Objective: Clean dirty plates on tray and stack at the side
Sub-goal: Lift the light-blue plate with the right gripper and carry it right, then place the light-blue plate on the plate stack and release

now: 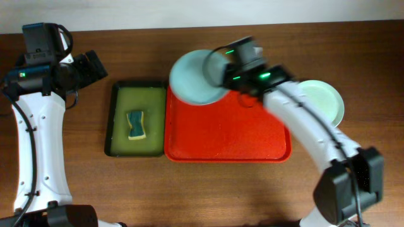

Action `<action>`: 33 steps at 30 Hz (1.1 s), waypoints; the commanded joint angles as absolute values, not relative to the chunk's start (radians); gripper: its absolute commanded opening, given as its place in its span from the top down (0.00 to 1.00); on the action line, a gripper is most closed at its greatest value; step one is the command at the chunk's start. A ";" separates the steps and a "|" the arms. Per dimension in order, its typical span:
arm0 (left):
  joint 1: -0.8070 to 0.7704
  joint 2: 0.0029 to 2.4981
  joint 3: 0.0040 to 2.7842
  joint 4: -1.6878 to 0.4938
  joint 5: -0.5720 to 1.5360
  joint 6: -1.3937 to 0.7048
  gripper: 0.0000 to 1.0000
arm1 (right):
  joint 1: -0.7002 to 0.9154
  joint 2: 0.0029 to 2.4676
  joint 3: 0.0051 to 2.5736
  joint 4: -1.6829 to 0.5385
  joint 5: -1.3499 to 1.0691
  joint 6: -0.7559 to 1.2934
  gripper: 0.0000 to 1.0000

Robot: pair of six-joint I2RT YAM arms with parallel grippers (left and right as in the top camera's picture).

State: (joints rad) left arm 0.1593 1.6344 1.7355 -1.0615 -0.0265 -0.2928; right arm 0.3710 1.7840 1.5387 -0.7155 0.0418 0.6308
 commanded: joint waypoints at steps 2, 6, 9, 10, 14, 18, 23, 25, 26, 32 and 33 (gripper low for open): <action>0.160 1.639 1.736 -1.061 -0.022 -0.302 0.01 | -0.009 1.748 1.537 -0.907 -0.101 0.644 0.96; 0.160 1.639 1.736 -1.061 -0.022 -0.302 0.01 | -0.373 1.774 1.537 -1.081 0.083 0.520 0.96; 0.160 1.639 1.736 -1.061 -0.022 -0.302 0.01 | -0.461 1.776 1.503 -1.085 0.084 0.498 0.96; 0.160 1.639 1.736 -1.061 -0.022 -0.302 0.01 | -0.467 1.776 1.482 -1.072 0.092 0.498 0.96; 0.160 1.639 1.736 -1.061 -0.022 -0.302 0.01 | -0.464 1.776 1.358 -0.940 0.102 0.505 0.96; 0.160 1.639 1.736 -1.061 -0.022 -0.302 0.01 | -0.464 1.776 1.312 -0.873 -0.017 0.505 0.96; 0.160 1.639 1.736 -1.061 -0.022 -0.302 0.01 | -0.464 1.775 1.315 -0.908 -0.078 0.341 0.38; 0.160 1.639 1.736 -1.061 -0.022 -0.302 0.01 | -0.459 1.773 1.366 -0.965 -0.078 0.254 0.27; 0.160 1.639 1.736 -1.061 -0.022 -0.302 0.01 | -0.432 1.773 1.402 -0.984 -0.080 0.156 0.26; 0.160 1.639 1.736 -1.061 -0.022 -0.302 0.01 | -0.119 1.774 1.407 -0.930 -0.124 0.004 0.01; 0.160 1.639 1.736 -1.061 -0.022 -0.302 0.01 | -0.096 1.774 1.407 -0.930 -0.124 0.004 0.01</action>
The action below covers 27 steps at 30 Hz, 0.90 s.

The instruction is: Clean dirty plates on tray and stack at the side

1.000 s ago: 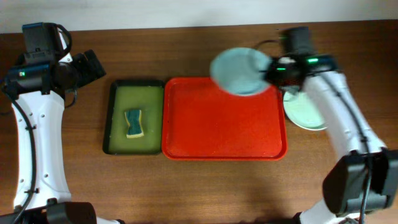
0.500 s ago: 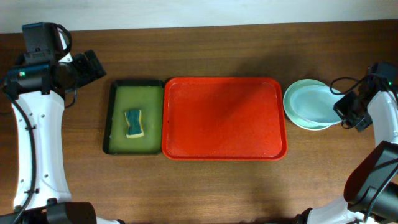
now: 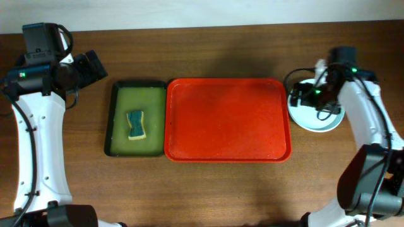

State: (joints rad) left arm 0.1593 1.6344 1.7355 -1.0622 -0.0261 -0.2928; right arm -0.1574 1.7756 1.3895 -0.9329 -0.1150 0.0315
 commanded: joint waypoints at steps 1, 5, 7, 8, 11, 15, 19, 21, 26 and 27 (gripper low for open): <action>0.160 1.639 1.736 -1.061 -0.022 -0.302 0.01 | -0.076 1.774 1.407 -0.930 -0.124 0.004 0.01; 0.160 1.639 1.736 -1.061 -0.022 -0.302 0.01 | -0.052 1.774 1.407 -0.927 -0.123 0.004 0.01; 0.160 1.639 1.736 -1.061 -0.022 -0.302 0.01 | -0.052 1.774 1.407 -0.927 -0.124 0.004 0.01; 0.160 1.639 1.736 -1.061 -0.022 -0.302 0.00 | -0.052 1.774 1.407 -0.927 -0.124 0.004 0.01; 0.160 1.639 1.736 -1.061 -0.022 -0.302 0.01 | -0.053 1.774 1.407 -0.927 -0.123 0.004 0.01; 0.160 1.639 1.736 -1.061 -0.022 -0.302 0.01 | -0.052 1.748 1.406 -0.927 -0.123 0.004 0.01; 0.160 1.639 1.736 -1.066 -0.022 -0.302 0.01 | -0.052 1.500 1.406 -0.927 -0.123 0.004 0.01; 0.160 1.639 1.736 -1.068 -0.022 -0.302 0.01 | -0.052 1.385 1.406 -0.927 -0.123 0.004 0.01; 0.160 1.639 1.736 -1.068 -0.022 -0.302 0.01 | -0.052 1.021 1.406 -0.927 -0.123 0.004 0.02; 0.160 1.639 1.736 -1.068 -0.022 -0.302 0.00 | -0.052 0.947 1.406 -0.928 -0.123 0.004 0.01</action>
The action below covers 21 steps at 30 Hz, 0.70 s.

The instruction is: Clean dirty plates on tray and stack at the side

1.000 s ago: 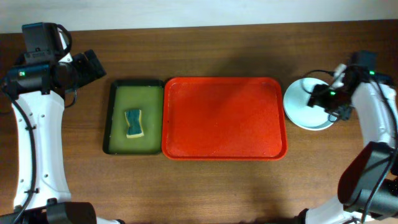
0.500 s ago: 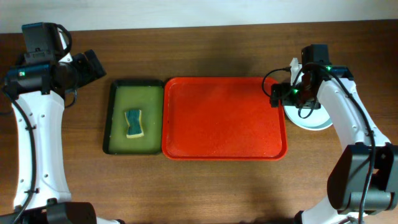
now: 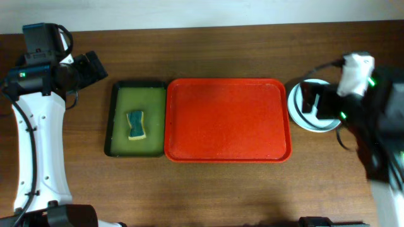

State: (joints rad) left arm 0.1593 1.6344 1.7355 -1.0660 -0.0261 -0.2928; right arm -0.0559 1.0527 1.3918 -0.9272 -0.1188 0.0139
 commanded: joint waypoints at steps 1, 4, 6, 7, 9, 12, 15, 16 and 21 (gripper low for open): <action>0.160 1.639 1.736 -1.068 -0.022 -0.302 0.01 | -0.051 0.852 1.406 -0.928 -0.123 0.004 0.01; 0.160 1.639 1.736 -1.068 -0.022 -0.302 0.01 | -0.051 0.677 1.406 -0.928 -0.124 0.004 0.01; 0.160 1.639 1.736 -1.068 -0.022 -0.302 0.01 | -0.051 0.565 1.406 -0.932 -0.124 0.004 0.01; 0.160 1.639 1.736 -1.068 -0.022 -0.302 0.01 | -0.039 0.510 1.406 -0.938 -0.123 0.004 0.01; 0.160 1.639 1.736 -1.068 -0.022 -0.302 0.00 | 0.013 0.407 1.404 -0.948 -0.089 0.003 0.01; 0.160 1.639 1.736 -1.068 -0.022 -0.302 0.01 | 0.054 0.248 1.371 -1.006 -0.089 0.003 0.01; 0.160 1.639 1.736 -1.068 -0.022 -0.302 0.01 | 0.051 0.090 1.226 -1.006 -0.060 0.003 0.01; 0.160 1.639 1.736 -1.068 -0.022 -0.302 0.01 | 0.051 0.043 1.151 -1.005 -0.047 0.003 0.01; 0.160 1.639 1.736 -1.068 -0.022 -0.302 0.00 | 0.053 0.005 0.710 -0.603 -0.041 0.004 0.01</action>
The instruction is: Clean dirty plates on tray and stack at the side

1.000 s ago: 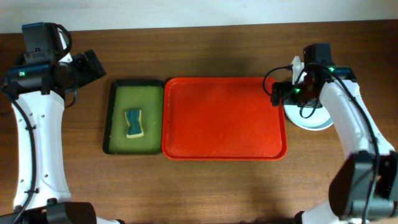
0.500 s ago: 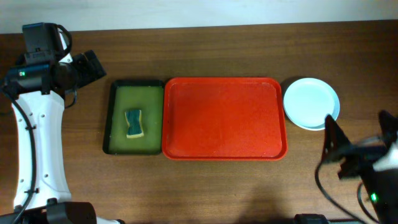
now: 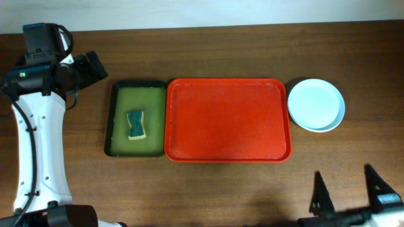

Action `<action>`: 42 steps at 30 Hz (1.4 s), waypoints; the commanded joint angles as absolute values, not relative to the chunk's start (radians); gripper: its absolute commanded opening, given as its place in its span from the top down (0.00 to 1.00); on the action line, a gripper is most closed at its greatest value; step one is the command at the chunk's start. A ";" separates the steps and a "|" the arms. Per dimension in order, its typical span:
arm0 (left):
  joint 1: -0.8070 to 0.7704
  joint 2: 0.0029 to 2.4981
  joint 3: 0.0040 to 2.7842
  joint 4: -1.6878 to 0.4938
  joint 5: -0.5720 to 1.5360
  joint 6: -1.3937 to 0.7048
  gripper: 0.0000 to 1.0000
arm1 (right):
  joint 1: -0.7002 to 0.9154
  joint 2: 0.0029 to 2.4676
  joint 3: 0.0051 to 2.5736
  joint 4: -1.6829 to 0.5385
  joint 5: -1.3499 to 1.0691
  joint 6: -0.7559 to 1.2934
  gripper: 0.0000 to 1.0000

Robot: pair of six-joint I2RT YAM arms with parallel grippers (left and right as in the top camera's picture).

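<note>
The red tray [image 3: 227, 120] lies bare in the middle of the table, with no plate on it. Pale blue-white plates [image 3: 316, 104] sit stacked on the wood just right of the tray; how many I cannot tell. My right gripper [image 3: 347, 189] shows at the bottom right edge, its two fingers [image 3: 319, 192] spread wide and nothing between them, well in front of the plates. My left gripper [image 3: 93, 67] hangs at the far left, above and left of the green basin; its fingers cannot be made out.
A dark-rimmed basin [image 3: 120, 148] of green liquid stands against the tray's left side, with a blue-green sponge [image 3: 136, 124] lying in it. The white left arm [image 3: 35, 145] runs along the table's left edge.
My right arm was over the plate stack at the right and now sits at the bottom right edge with its fingers apart. The stack is fully uncovered. The left arm has not moved.
First my right gripper held a pale plate over the tray's far left corner, with another plate lying right of the tray. Then it was at that plate on the right and the tray was bare. Then it hovered over the stack, and now it is drawn back.
</note>
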State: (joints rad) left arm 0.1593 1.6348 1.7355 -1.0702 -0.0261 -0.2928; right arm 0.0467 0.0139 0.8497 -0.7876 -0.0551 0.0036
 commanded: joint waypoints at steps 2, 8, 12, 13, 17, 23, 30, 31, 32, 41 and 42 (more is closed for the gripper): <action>0.160 1.639 1.736 -1.068 -0.022 -0.302 0.00 | 0.053 0.005 0.530 -0.330 -0.041 0.004 0.01; 0.160 1.639 1.736 -1.068 -0.022 -0.302 0.01 | 0.014 0.004 0.091 0.264 -0.076 0.008 0.01; 0.160 1.639 1.736 -1.068 -0.022 -0.302 0.01 | 0.004 0.004 0.006 0.105 -0.074 0.007 0.01; 0.160 1.639 1.736 -1.068 -0.022 -0.302 0.00 | 0.004 0.004 0.006 -0.006 -0.074 0.006 0.01; 0.160 1.639 1.736 -1.068 -0.022 -0.302 0.01 | 0.005 0.004 0.006 -0.076 -0.067 -0.102 0.01; 0.160 1.639 1.736 -1.068 -0.022 -0.302 0.01 | 0.006 0.004 0.006 -0.075 -0.071 -0.097 0.01; 0.160 1.639 1.736 -1.068 -0.022 -0.302 0.01 | 0.006 0.005 0.006 -0.075 -0.071 -0.097 0.01; 0.160 1.639 1.736 -1.068 -0.022 -0.302 0.01 | 0.006 0.005 0.006 -0.075 -0.071 -0.097 0.01; 0.160 1.639 1.736 -1.068 -0.022 -0.302 0.01 | 0.006 0.005 0.006 -0.075 -0.071 -0.097 0.01; 0.142 1.615 1.733 -1.072 -0.022 -0.302 0.01 | 0.006 0.005 0.006 -0.075 -0.071 -0.097 0.01; 0.126 1.556 1.733 -1.072 -0.022 -0.302 0.01 | 0.006 0.005 0.006 -0.075 -0.071 -0.097 0.01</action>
State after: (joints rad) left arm 0.1505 1.6344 1.7355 -1.0698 -0.0261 -0.2928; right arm 0.0090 0.0139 0.0105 -0.0685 -0.0692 -0.0902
